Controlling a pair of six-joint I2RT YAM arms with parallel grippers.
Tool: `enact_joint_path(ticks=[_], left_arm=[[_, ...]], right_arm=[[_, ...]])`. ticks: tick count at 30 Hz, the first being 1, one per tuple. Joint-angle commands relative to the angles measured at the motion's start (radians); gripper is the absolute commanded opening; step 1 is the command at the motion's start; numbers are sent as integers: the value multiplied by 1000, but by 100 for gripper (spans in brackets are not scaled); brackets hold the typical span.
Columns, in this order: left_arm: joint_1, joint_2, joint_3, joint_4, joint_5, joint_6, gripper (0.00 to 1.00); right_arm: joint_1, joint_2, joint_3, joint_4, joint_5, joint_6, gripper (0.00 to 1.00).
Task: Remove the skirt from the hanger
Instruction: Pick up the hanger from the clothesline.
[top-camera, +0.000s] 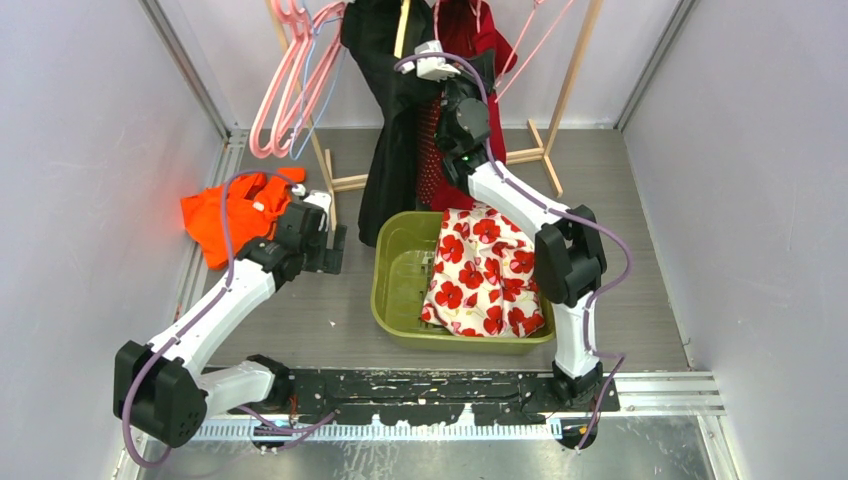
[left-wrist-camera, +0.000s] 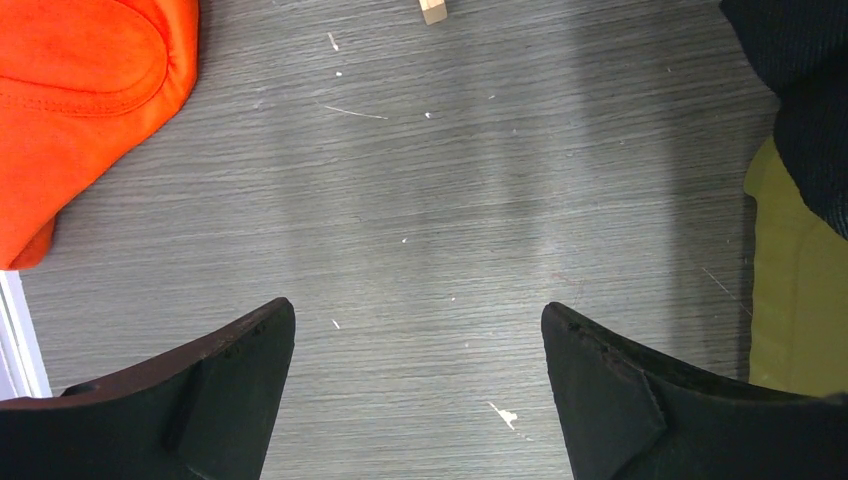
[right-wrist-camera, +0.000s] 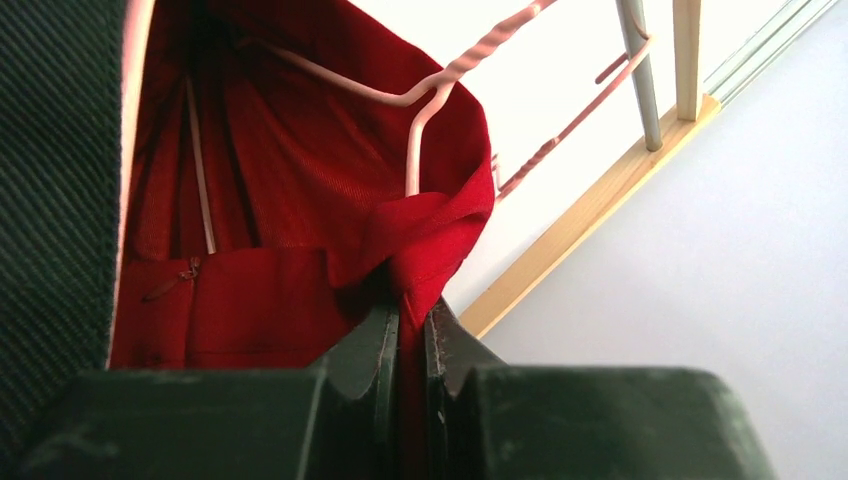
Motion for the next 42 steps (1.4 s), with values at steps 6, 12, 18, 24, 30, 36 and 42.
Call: enact_joint_path(ticks=[6, 12, 18, 24, 30, 36, 42], left_arm=[[-3, -24, 10, 50, -12, 19, 92], [-3, -35, 9, 49, -14, 19, 92], [-3, -39, 11, 43, -8, 16, 92], [-3, -50, 121, -65, 13, 13, 90], [-4, -80, 342, -126, 100, 21, 89], [-27, 3, 576, -135, 253, -19, 88], [-86, 109, 787, -126, 291, 3, 88]], right_arm=[[55, -212, 41, 89, 17, 44, 1], [96, -265, -27, 100, 33, 35, 1], [135, -381, -125, -108, 134, 235, 1], [171, -603, -185, -696, 208, 725, 1], [176, -778, -28, -1363, 40, 1097, 1], [175, -788, 181, -1760, -237, 1311, 1], [175, -802, 270, -1893, -464, 1395, 1]])
